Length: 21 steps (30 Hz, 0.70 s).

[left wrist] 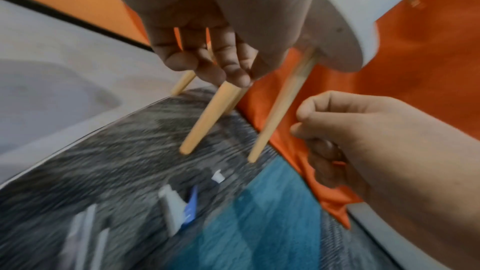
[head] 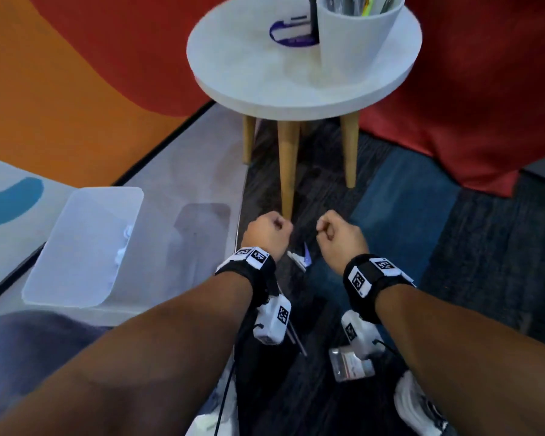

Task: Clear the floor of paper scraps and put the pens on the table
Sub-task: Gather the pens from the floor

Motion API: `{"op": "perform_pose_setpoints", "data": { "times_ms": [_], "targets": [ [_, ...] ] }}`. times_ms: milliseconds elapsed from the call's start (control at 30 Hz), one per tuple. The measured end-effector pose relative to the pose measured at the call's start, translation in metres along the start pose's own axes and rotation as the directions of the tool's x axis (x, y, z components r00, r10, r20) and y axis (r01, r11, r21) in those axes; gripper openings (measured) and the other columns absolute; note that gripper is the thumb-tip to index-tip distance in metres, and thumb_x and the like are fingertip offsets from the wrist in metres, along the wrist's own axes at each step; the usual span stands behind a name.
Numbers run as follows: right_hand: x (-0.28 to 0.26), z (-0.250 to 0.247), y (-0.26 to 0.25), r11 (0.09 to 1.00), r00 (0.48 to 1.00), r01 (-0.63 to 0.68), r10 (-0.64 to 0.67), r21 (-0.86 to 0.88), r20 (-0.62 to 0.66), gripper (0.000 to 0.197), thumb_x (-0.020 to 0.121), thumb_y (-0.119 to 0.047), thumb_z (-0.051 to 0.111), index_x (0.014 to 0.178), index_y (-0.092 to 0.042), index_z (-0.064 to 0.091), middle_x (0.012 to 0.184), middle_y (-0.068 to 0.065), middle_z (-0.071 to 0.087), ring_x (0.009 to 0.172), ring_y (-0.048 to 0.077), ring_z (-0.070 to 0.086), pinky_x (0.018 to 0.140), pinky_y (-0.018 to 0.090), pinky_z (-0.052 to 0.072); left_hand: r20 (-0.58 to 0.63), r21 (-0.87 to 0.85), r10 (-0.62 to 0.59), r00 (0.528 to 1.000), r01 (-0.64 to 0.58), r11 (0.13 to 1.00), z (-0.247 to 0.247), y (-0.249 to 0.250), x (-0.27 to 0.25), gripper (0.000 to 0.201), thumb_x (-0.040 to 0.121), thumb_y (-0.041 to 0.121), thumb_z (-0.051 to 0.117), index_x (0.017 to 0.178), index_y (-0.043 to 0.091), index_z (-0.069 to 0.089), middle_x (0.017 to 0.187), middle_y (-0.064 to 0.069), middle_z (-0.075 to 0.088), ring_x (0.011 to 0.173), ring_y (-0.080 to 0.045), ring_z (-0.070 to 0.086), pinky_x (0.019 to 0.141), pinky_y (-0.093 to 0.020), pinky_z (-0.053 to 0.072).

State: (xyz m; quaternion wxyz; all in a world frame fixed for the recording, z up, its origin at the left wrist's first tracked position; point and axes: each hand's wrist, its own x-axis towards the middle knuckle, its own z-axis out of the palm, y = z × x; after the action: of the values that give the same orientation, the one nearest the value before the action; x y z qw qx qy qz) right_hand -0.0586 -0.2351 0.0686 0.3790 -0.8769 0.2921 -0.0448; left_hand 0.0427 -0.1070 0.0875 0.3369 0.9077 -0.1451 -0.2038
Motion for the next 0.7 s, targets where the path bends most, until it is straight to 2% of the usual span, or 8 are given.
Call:
{"op": "perform_pose_setpoints", "data": {
  "times_ms": [100,200,300,433,500,567,633,700],
  "targets": [
    [-0.004,0.032,0.028,0.989,0.977,-0.144,0.146,-0.025,0.154,0.014,0.09,-0.017,0.053,0.082,-0.028,0.05,0.063,-0.002,0.052,0.064,0.024,0.055,0.06,0.029,0.045,0.095,0.072,-0.12,0.988,0.113,0.991,0.021,-0.052,0.003,0.024,0.089,0.035,0.056,0.069,0.023,0.054,0.071,-0.001,0.063,0.076,-0.027,0.062,0.066,-0.028,0.046],
    [-0.009,0.064,0.052,0.963,0.923,-0.263,0.27,-0.064,0.274,0.014,0.087,-0.017,0.055,0.079,-0.027,0.053,0.078,0.003,0.062,0.076,0.027,0.06,0.07,0.029,0.048,0.179,0.135,-0.213,0.96,0.191,0.972,0.039,-0.098,0.002,0.023,0.09,0.036,0.056,0.072,0.021,0.056,0.077,-0.003,0.068,0.08,-0.026,0.064,0.071,-0.03,0.051],
    [-0.016,0.099,0.072,0.935,0.857,-0.326,0.355,-0.139,0.373,0.013,0.086,-0.02,0.058,0.076,-0.028,0.054,0.088,0.004,0.068,0.084,0.027,0.064,0.077,0.032,0.053,0.234,0.17,-0.286,0.929,0.25,0.953,0.059,-0.132,-0.003,0.022,0.089,0.033,0.058,0.071,0.019,0.059,0.074,-0.002,0.067,0.071,-0.024,0.061,0.062,-0.026,0.045],
    [-0.025,0.133,0.084,0.891,0.733,-0.385,0.455,-0.242,0.506,0.009,0.089,-0.027,0.063,0.084,-0.022,0.059,0.088,0.004,0.065,0.086,0.026,0.062,0.071,0.031,0.049,0.252,0.161,-0.322,0.913,0.288,0.944,0.083,-0.164,-0.009,0.026,0.086,0.029,0.066,0.063,0.022,0.057,0.064,0.0,0.062,0.063,-0.022,0.059,0.058,-0.028,0.047],
    [-0.027,0.146,0.086,0.857,0.661,-0.434,0.513,-0.279,0.547,0.013,0.089,-0.03,0.065,0.088,-0.018,0.059,0.092,0.006,0.064,0.083,0.027,0.06,0.071,0.032,0.048,0.282,0.243,-0.293,0.914,0.228,0.943,0.09,-0.168,-0.008,0.019,0.086,0.027,0.065,0.069,0.024,0.058,0.072,0.002,0.063,0.068,-0.02,0.059,0.058,-0.025,0.043],
    [-0.028,0.157,0.09,0.83,0.622,-0.463,0.553,-0.31,0.554,0.016,0.088,-0.031,0.067,0.087,-0.018,0.058,0.092,0.007,0.062,0.08,0.027,0.058,0.074,0.034,0.05,0.358,0.285,-0.229,0.905,0.127,0.95,0.097,-0.168,-0.005,0.01,0.088,0.024,0.062,0.079,0.026,0.059,0.087,0.0,0.061,0.081,-0.023,0.058,0.067,-0.028,0.045],
    [-0.029,0.165,0.093,0.825,0.626,-0.446,0.565,-0.348,0.538,0.018,0.086,-0.034,0.068,0.088,-0.019,0.059,0.093,0.006,0.061,0.084,0.028,0.059,0.08,0.037,0.053,0.418,0.311,-0.14,0.898,0.003,0.95,0.105,-0.168,-0.001,0.005,0.087,0.02,0.063,0.088,0.024,0.06,0.1,-0.003,0.057,0.098,-0.025,0.053,0.082,-0.035,0.048],
    [-0.029,0.171,0.096,0.826,0.639,-0.411,0.563,-0.385,0.525,0.02,0.085,-0.037,0.068,0.092,-0.02,0.059,0.095,0.006,0.061,0.086,0.029,0.06,0.08,0.038,0.054,0.46,0.353,-0.06,0.886,-0.12,0.928,0.114,-0.169,0.003,0.012,0.086,0.017,0.064,0.095,0.023,0.06,0.105,-0.002,0.053,0.106,-0.025,0.046,0.089,-0.038,0.045]
  ]
}}
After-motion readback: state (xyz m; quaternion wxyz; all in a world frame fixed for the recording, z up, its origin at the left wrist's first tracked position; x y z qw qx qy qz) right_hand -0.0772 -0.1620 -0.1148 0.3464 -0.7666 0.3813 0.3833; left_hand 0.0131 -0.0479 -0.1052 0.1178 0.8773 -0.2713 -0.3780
